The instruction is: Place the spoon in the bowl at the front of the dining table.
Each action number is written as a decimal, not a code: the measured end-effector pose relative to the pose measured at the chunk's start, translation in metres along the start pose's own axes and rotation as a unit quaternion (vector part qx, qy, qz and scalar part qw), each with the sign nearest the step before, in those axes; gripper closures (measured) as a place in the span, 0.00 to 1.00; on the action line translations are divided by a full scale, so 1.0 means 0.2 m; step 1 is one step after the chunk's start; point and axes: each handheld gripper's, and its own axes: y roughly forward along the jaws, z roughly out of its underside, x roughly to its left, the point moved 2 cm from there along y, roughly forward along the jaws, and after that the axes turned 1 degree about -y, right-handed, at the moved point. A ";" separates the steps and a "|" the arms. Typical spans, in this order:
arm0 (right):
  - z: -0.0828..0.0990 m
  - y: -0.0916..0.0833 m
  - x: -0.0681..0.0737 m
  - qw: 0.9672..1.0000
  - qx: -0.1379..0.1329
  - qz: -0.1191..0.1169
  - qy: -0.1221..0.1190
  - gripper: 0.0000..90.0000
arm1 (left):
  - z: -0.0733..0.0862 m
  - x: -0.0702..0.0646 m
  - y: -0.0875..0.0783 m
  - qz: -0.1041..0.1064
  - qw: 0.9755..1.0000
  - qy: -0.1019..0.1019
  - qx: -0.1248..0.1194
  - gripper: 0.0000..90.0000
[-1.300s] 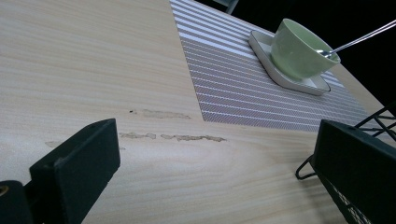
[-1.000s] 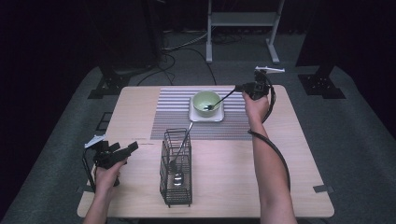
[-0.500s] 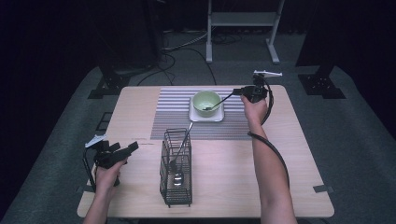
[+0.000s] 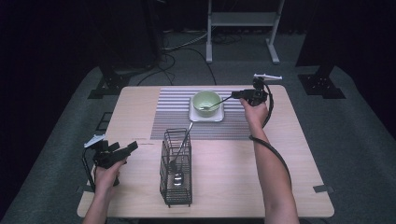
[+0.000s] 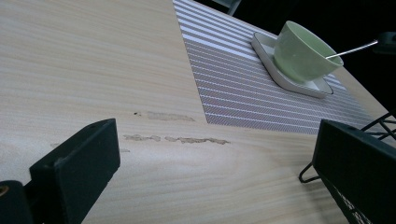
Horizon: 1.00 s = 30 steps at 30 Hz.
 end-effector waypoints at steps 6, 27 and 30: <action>0.03 -0.02 -0.02 1.000 0.003 -0.006 0.006 0.77 | 0.00 0.00 -0.01 0.001 1.000 -0.001 -0.001 0.00; 0.07 -0.14 -0.03 0.999 0.017 -0.035 -0.010 0.57 | 0.00 -0.01 0.00 0.001 1.000 0.004 -0.001 0.00; 0.08 -0.16 -0.02 0.999 0.022 -0.037 -0.014 0.55 | 0.00 -0.01 0.00 0.001 1.000 0.004 -0.001 0.00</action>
